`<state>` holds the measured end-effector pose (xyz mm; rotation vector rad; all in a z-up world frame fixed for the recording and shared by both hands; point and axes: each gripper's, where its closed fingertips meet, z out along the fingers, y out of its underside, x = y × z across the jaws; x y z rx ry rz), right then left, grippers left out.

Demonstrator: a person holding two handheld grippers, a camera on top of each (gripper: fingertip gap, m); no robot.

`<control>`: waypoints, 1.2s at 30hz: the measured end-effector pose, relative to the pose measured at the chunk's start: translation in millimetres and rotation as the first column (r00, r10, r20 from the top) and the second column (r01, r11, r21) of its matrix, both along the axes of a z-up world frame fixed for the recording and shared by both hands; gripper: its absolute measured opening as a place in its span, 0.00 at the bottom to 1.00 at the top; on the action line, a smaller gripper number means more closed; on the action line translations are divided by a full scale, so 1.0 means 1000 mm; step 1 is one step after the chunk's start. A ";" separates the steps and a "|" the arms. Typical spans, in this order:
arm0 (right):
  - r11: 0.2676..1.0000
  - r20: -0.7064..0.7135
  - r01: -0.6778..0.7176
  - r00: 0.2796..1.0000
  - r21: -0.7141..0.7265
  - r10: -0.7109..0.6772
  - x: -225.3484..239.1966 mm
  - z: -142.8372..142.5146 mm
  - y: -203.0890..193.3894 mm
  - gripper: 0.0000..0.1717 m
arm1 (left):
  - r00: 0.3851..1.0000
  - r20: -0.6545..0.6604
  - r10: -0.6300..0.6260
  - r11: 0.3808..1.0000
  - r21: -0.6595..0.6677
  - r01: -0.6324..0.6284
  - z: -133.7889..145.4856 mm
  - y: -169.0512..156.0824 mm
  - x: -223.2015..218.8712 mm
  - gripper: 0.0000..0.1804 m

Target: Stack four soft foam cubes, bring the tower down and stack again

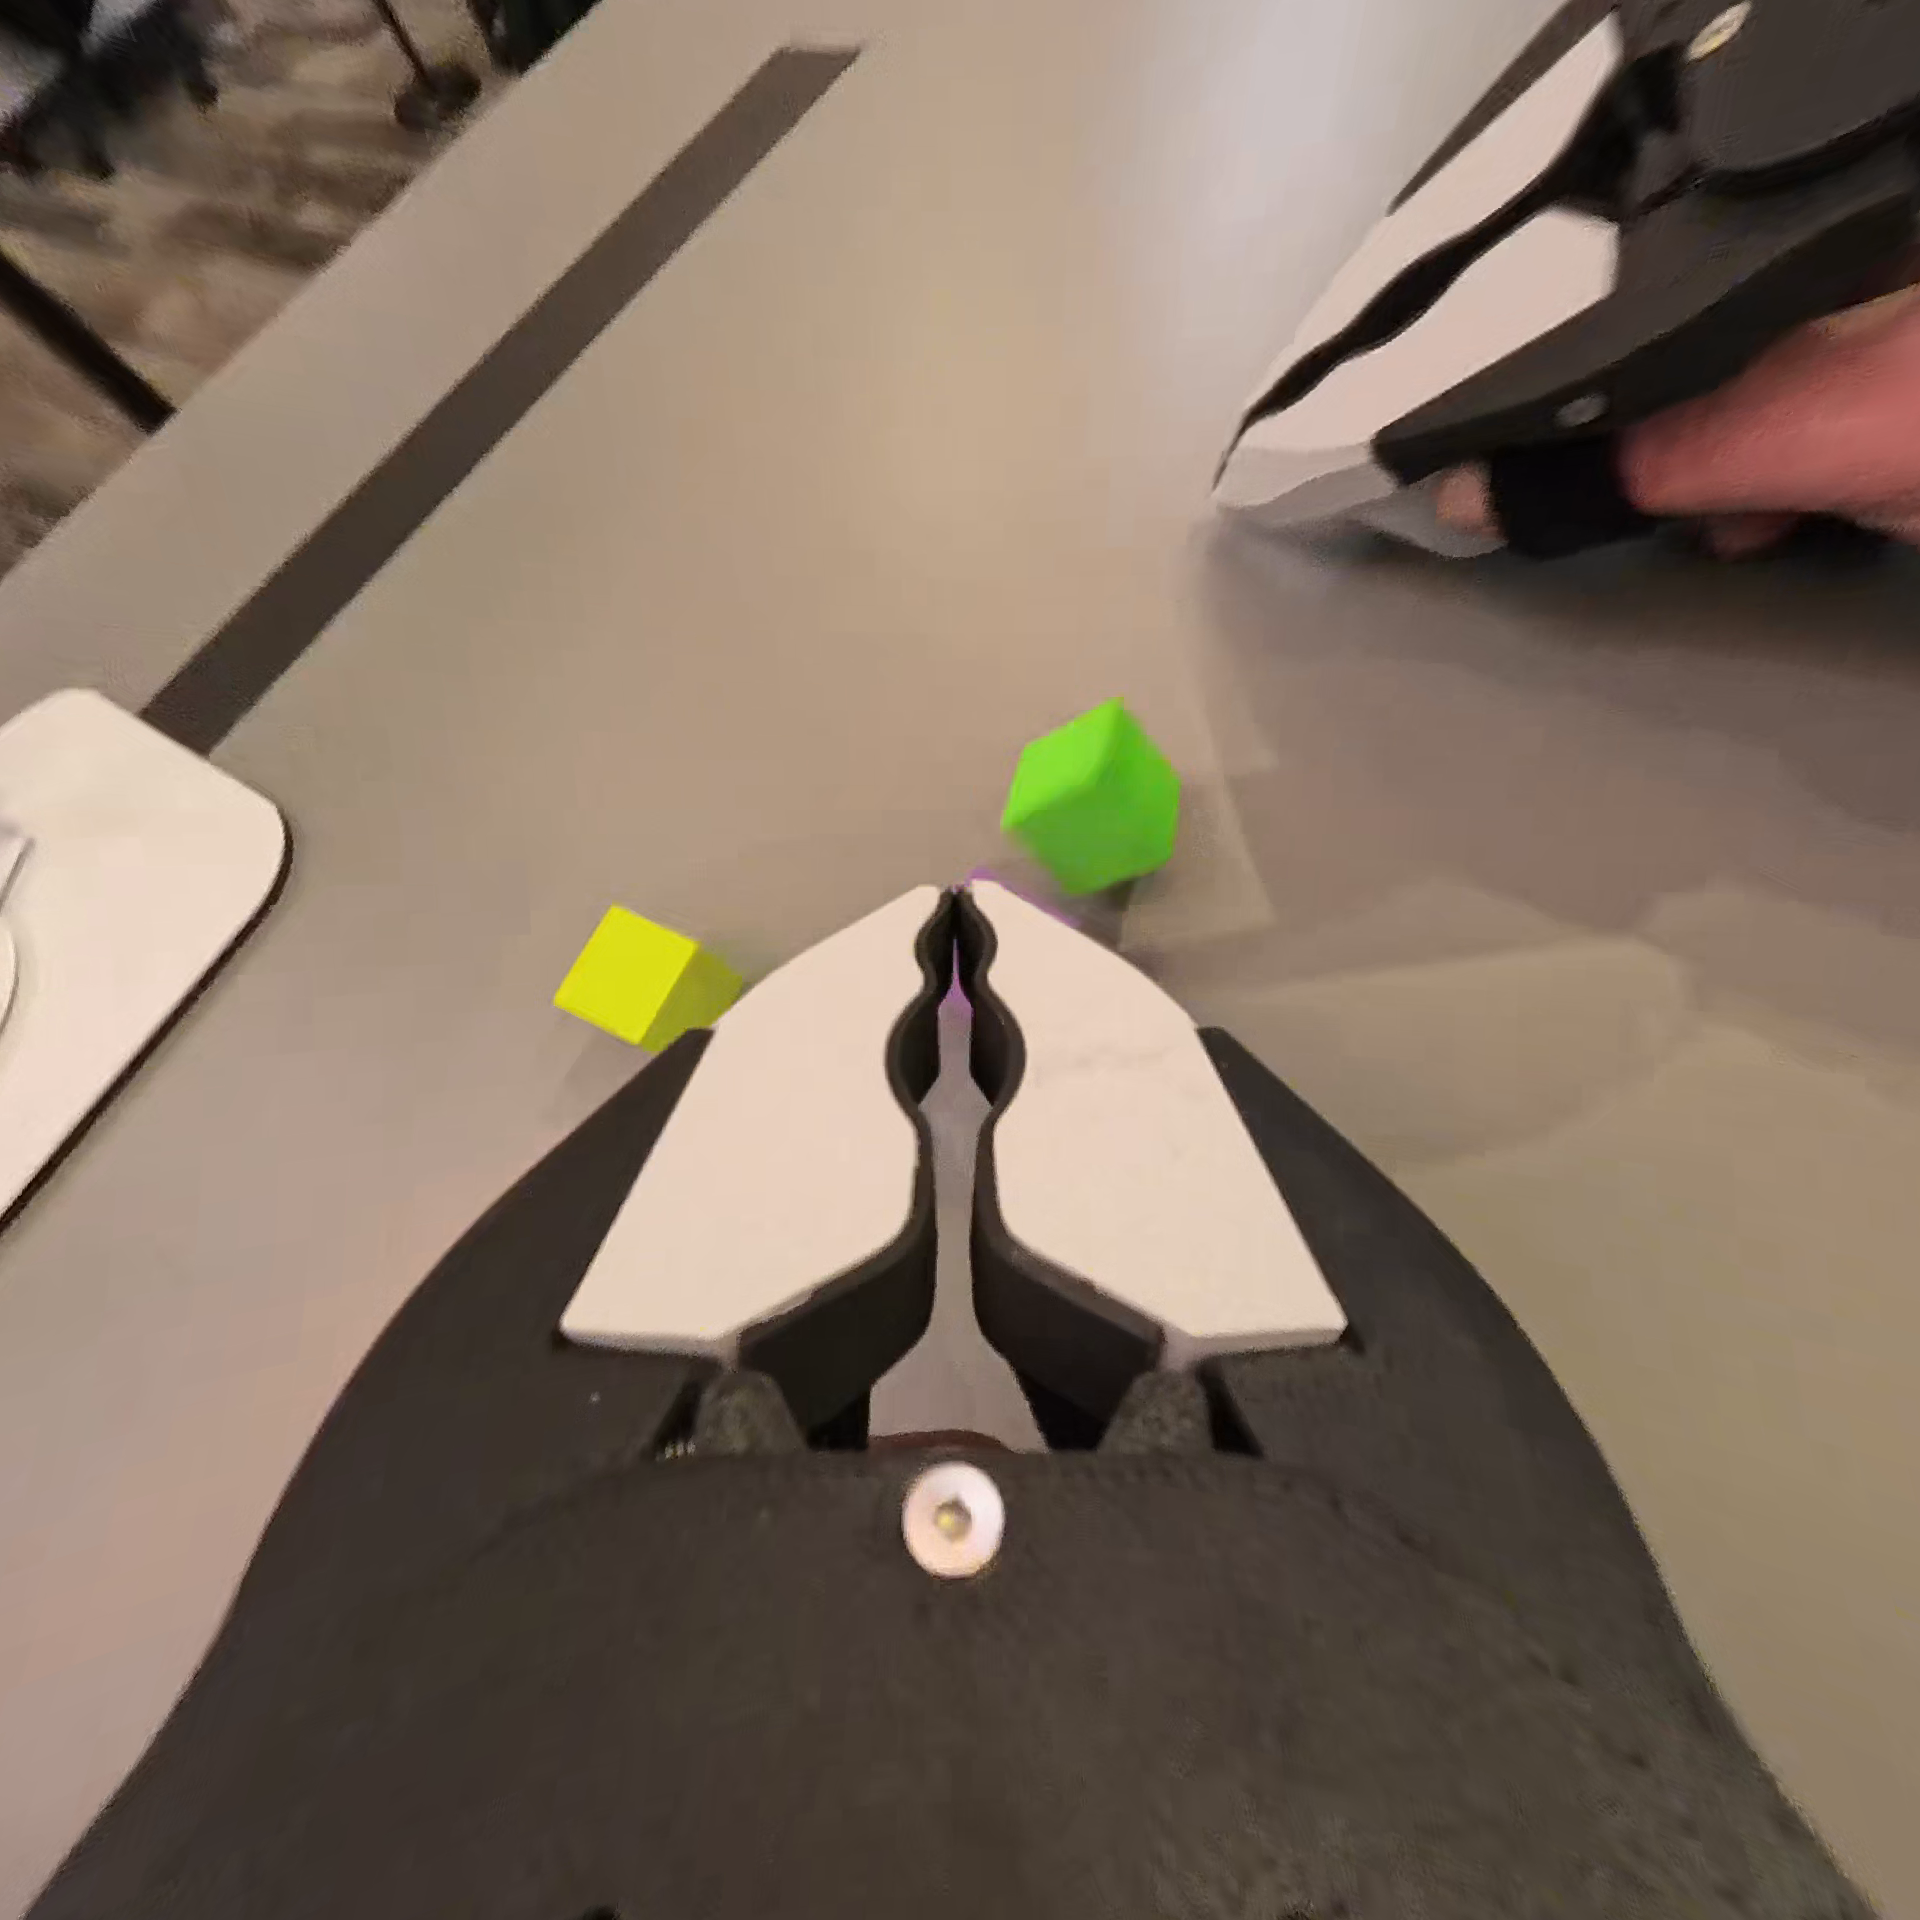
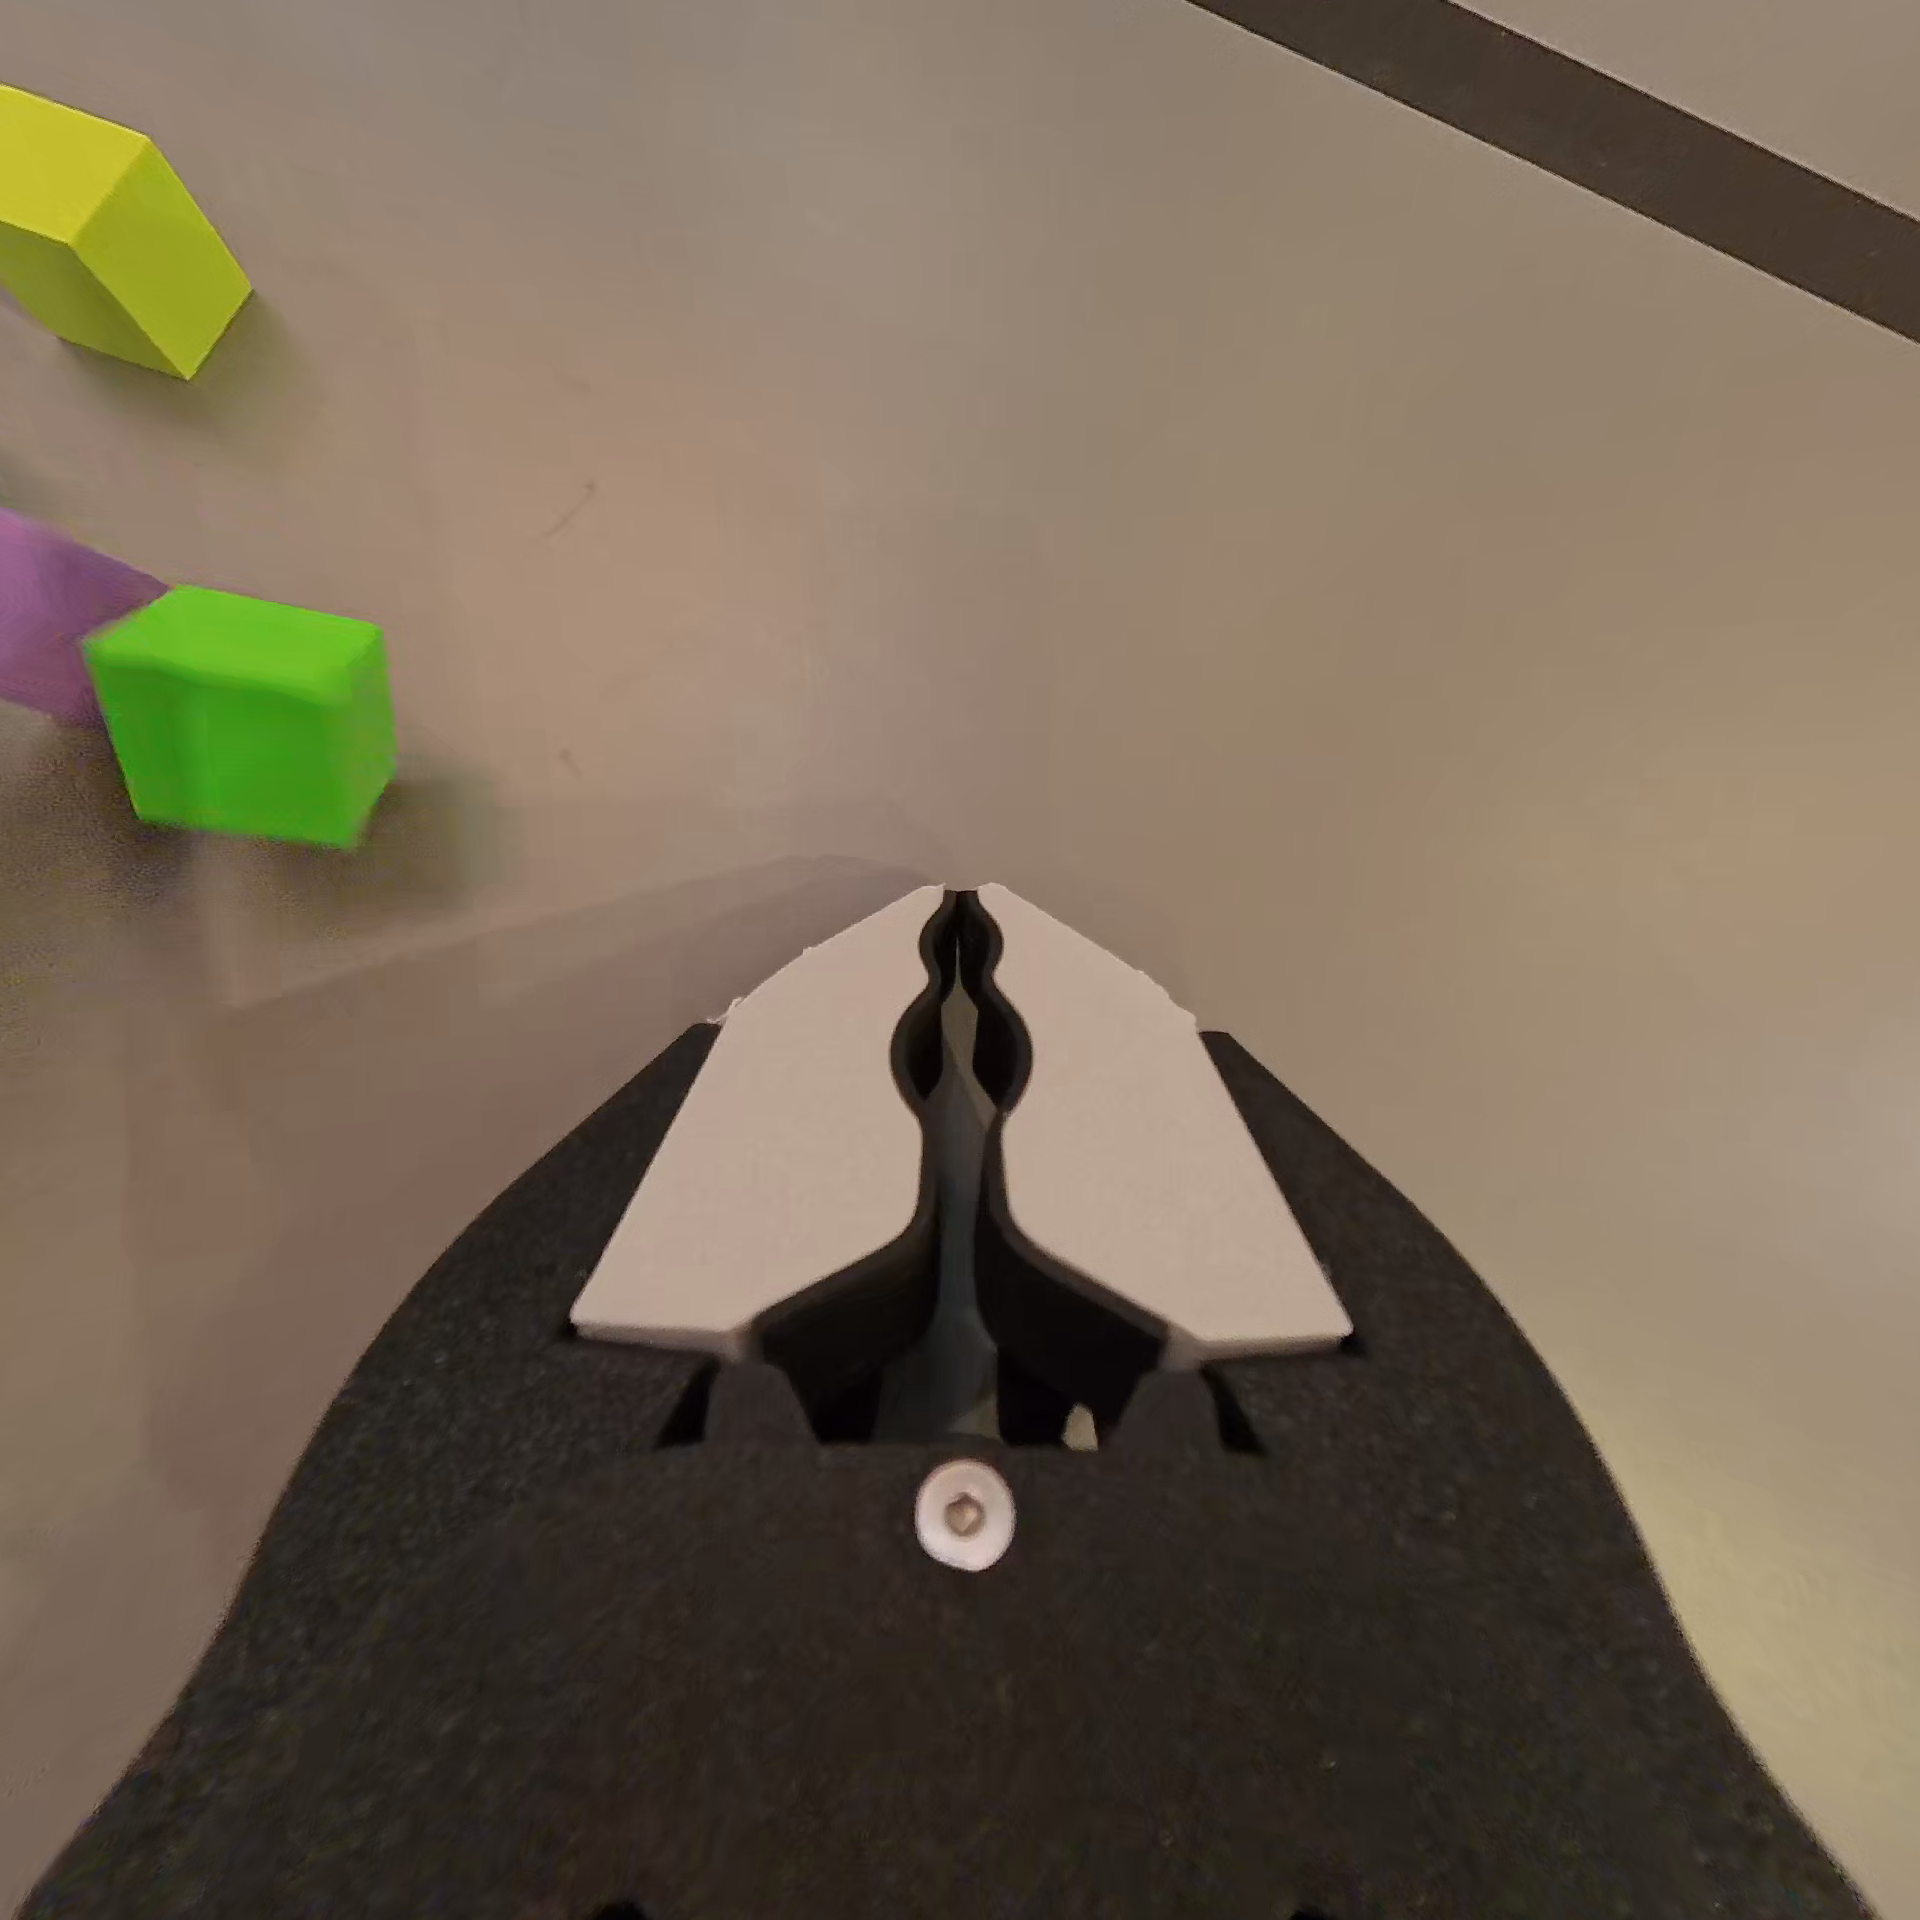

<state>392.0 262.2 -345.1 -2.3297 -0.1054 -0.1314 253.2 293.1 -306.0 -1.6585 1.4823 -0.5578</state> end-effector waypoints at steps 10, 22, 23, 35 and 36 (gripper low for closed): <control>1.000 -0.006 -0.006 1.000 -0.001 0.006 0.000 0.000 0.001 0.00 | 0.979 0.050 0.199 0.979 -0.054 -0.197 -0.008 0.073 -0.079 0.00; 0.985 -0.029 -0.063 0.997 0.161 0.069 -0.012 0.042 0.004 0.10 | 0.942 0.078 0.328 0.945 -0.041 -0.325 -0.005 0.138 -0.157 0.00; 0.979 -0.025 -0.103 0.994 0.173 0.109 -0.025 0.052 0.007 0.12 | 0.940 0.071 0.333 0.943 -0.038 -0.331 -0.006 0.142 -0.162 0.00; 0.903 0.006 -0.422 0.906 -0.079 0.424 -0.197 0.026 0.056 0.24 | 0.932 0.076 0.354 0.935 -0.029 -0.353 -0.005 0.156 -0.180 0.00; 0.902 0.012 -0.418 0.907 -0.110 0.422 -0.199 0.021 0.060 0.24 | 0.932 0.078 0.354 0.935 -0.027 -0.353 -0.005 0.156 -0.180 0.00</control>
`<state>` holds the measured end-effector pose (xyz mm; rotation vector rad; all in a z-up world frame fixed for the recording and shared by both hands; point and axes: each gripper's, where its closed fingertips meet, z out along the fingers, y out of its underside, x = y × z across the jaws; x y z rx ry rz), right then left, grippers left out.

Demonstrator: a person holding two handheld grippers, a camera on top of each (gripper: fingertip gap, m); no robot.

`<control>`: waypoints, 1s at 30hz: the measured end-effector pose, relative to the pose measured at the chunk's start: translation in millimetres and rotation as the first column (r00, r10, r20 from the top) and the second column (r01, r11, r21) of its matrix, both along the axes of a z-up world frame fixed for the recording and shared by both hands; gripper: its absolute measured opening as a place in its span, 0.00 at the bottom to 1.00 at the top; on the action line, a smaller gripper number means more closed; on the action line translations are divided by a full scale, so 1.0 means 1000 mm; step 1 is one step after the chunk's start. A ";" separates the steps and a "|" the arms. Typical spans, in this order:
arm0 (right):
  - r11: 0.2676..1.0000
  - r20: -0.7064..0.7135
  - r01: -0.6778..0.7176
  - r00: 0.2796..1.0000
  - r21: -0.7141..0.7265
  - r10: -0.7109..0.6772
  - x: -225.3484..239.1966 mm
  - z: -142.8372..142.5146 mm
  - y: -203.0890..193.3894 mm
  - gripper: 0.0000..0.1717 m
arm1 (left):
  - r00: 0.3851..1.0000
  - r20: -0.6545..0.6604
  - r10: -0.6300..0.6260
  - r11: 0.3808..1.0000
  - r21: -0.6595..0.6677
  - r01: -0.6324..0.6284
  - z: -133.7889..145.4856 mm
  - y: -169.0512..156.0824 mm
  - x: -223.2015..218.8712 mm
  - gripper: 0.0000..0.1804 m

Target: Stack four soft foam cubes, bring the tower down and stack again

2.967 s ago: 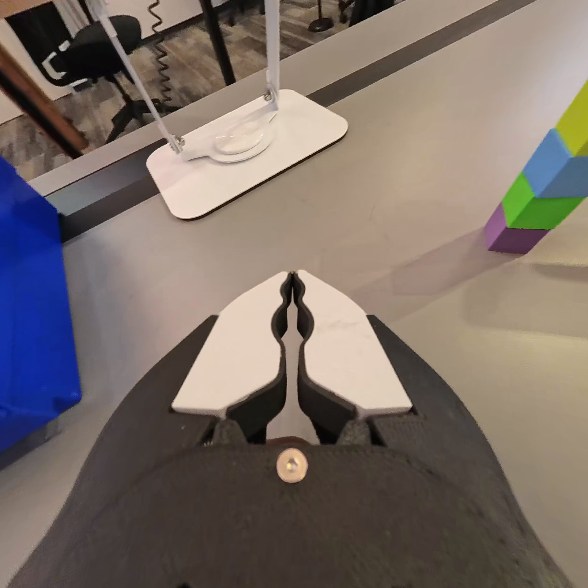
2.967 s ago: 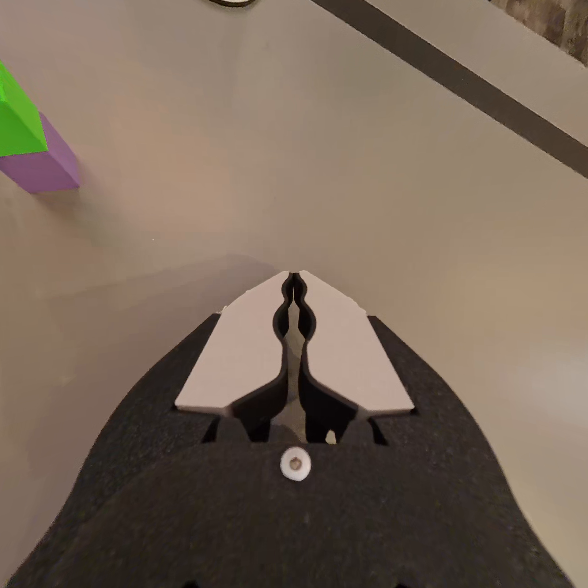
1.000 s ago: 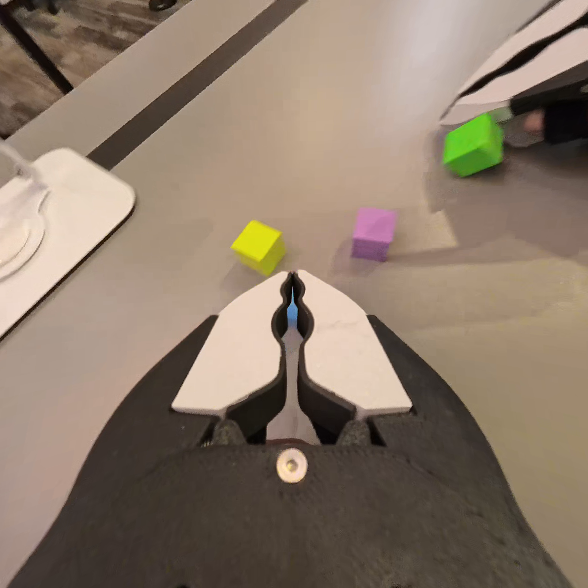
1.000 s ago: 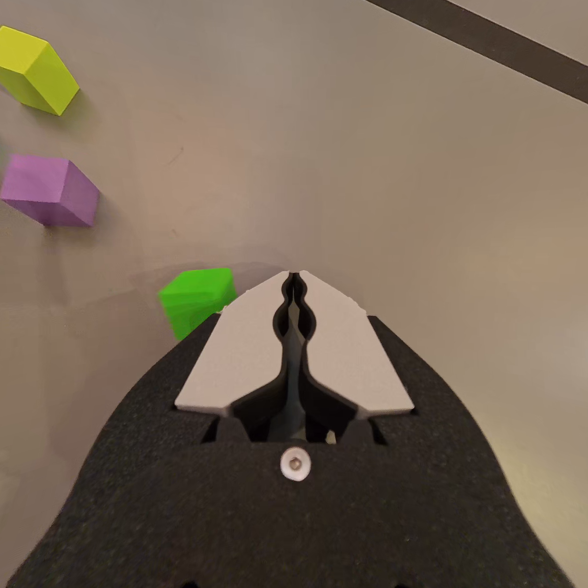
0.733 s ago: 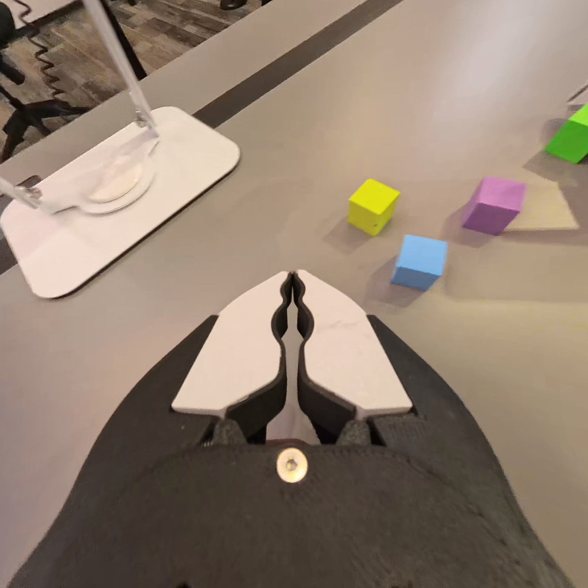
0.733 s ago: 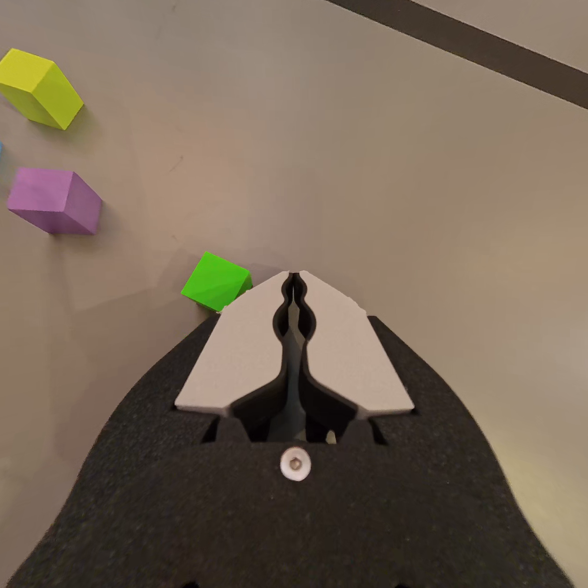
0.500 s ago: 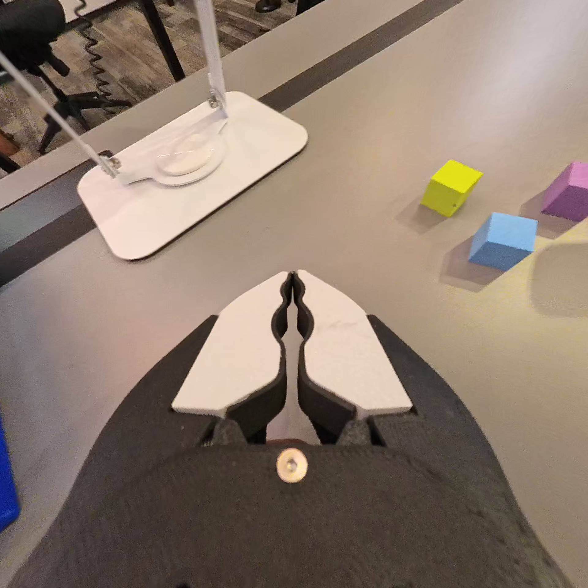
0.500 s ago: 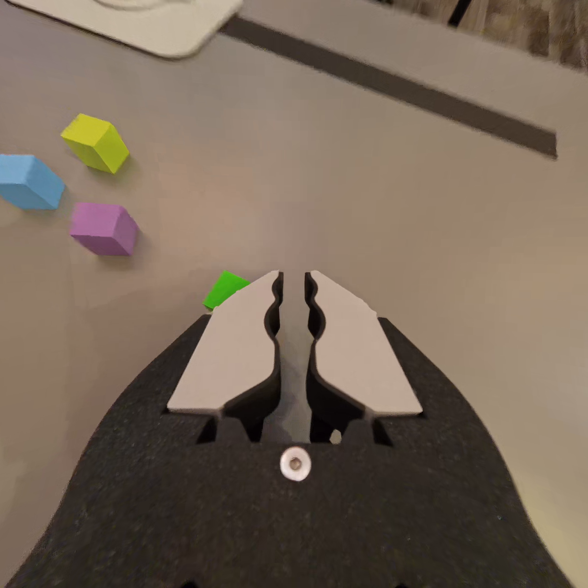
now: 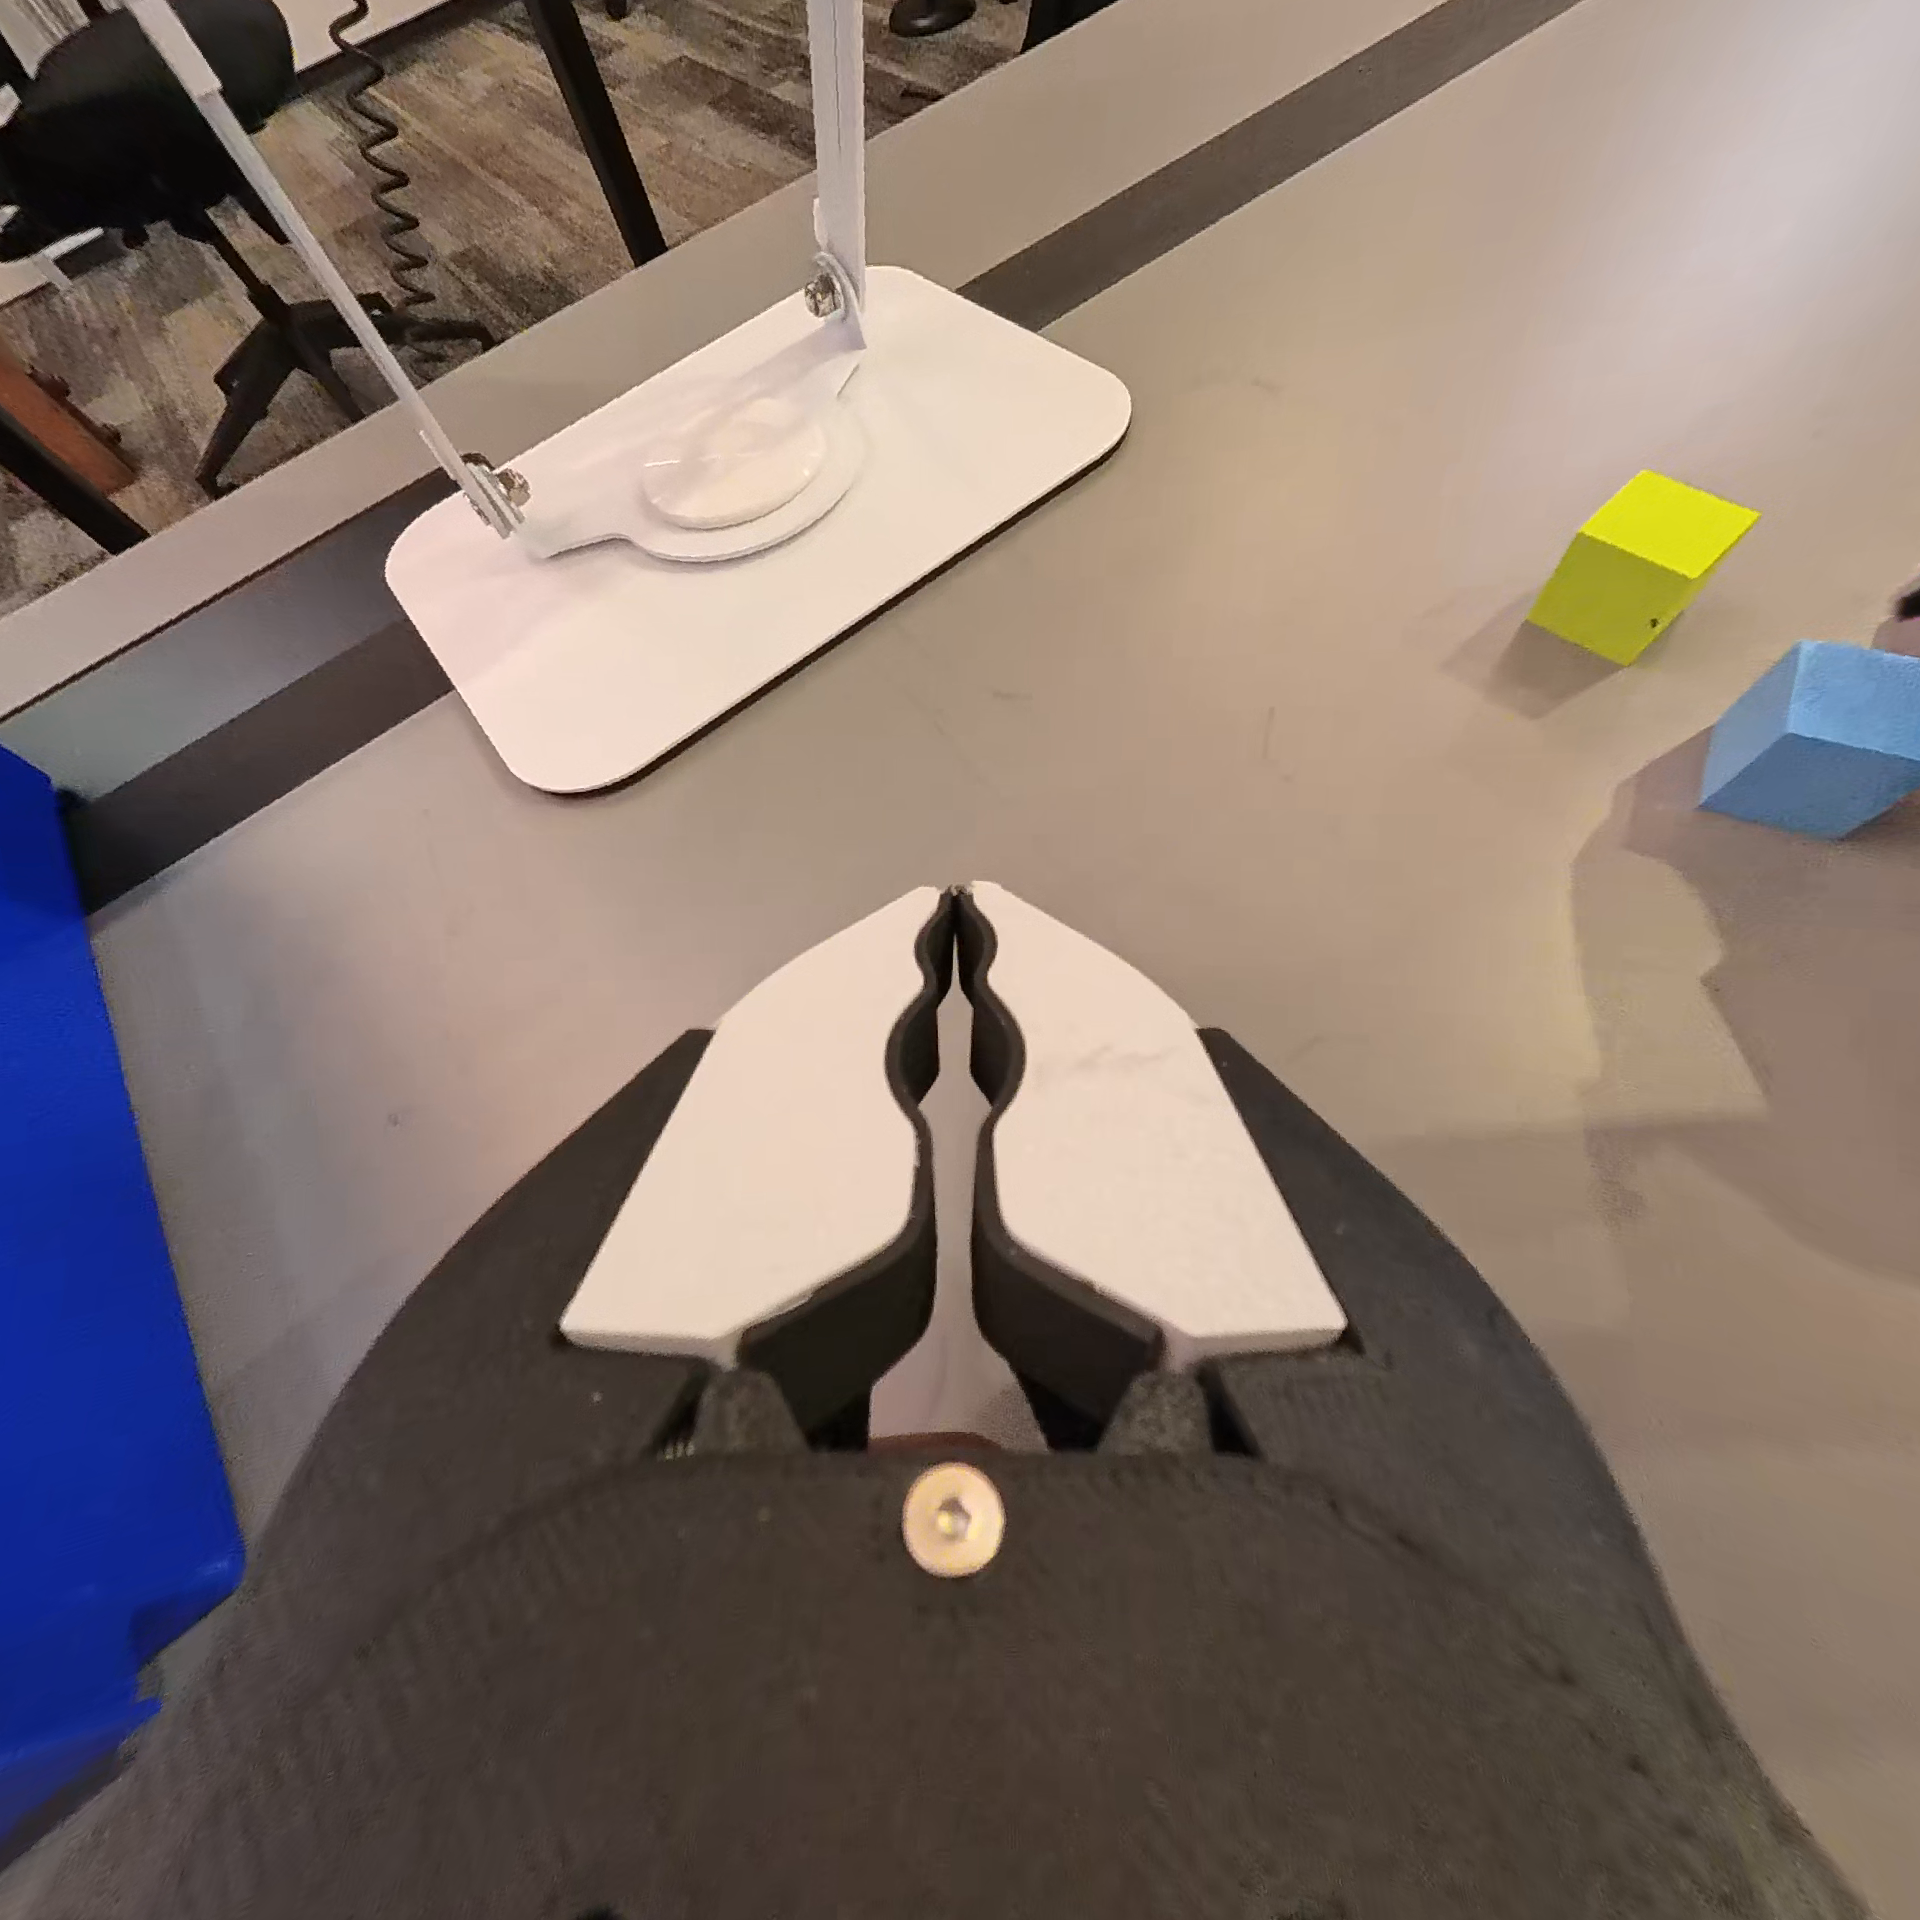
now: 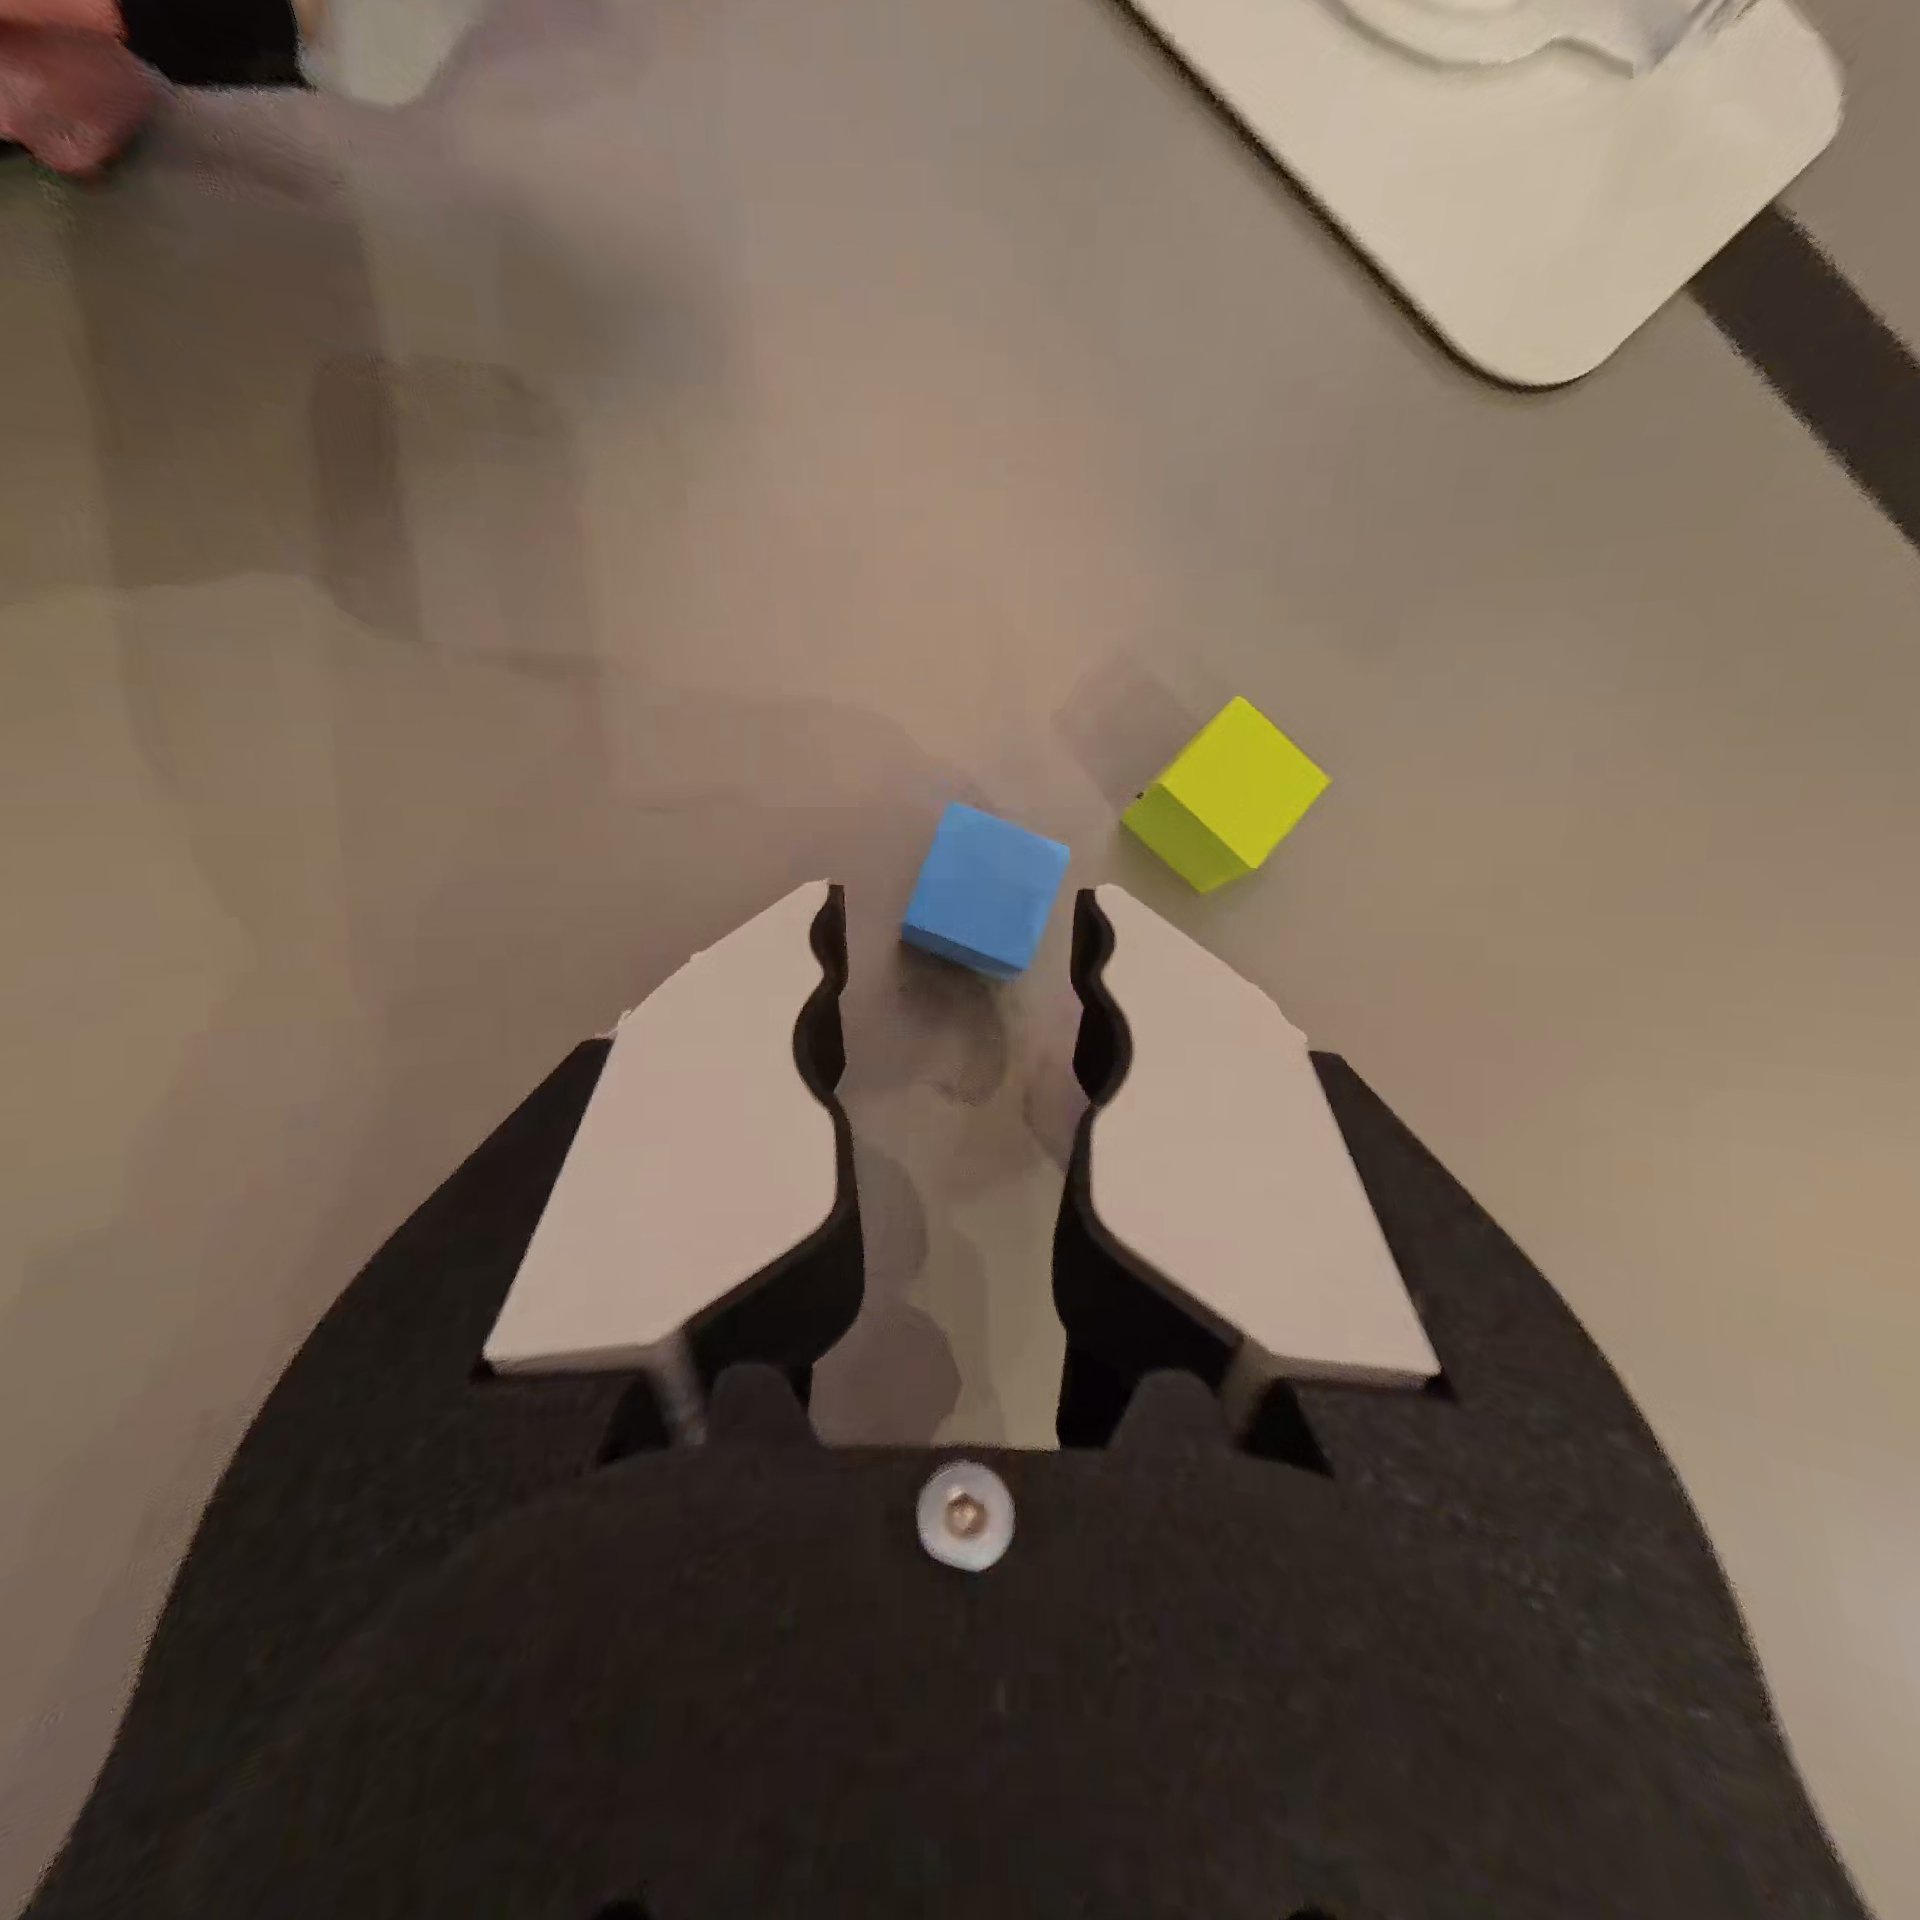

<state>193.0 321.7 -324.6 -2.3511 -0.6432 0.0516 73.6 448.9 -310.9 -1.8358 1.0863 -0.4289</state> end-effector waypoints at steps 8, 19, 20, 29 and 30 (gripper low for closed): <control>0.979 -0.021 -0.203 0.979 -0.016 0.203 -0.026 0.012 0.002 0.15 | 1.000 0.026 0.010 1.000 0.000 -0.010 0.003 0.002 -0.002 0.00; 0.663 0.061 -0.740 0.661 -0.112 0.748 -0.111 -0.004 -0.058 0.16 | 0.999 0.043 -0.003 1.000 0.005 0.003 0.006 0.000 -0.001 0.00; 0.677 0.063 -0.725 0.675 -0.127 0.735 -0.107 -0.004 -0.056 0.25 | 0.999 0.044 -0.004 1.000 0.004 0.003 0.006 0.000 -0.001 0.00; 0.872 0.168 -0.482 0.855 -0.091 0.490 0.002 0.033 0.011 0.29 | 0.999 0.041 -0.011 1.000 0.006 0.011 0.005 -0.001 0.000 0.00; 0.867 0.180 -0.485 0.849 -0.110 0.498 0.011 0.029 0.017 0.29 | 0.999 0.040 -0.012 1.000 0.006 0.012 0.005 -0.001 0.000 0.00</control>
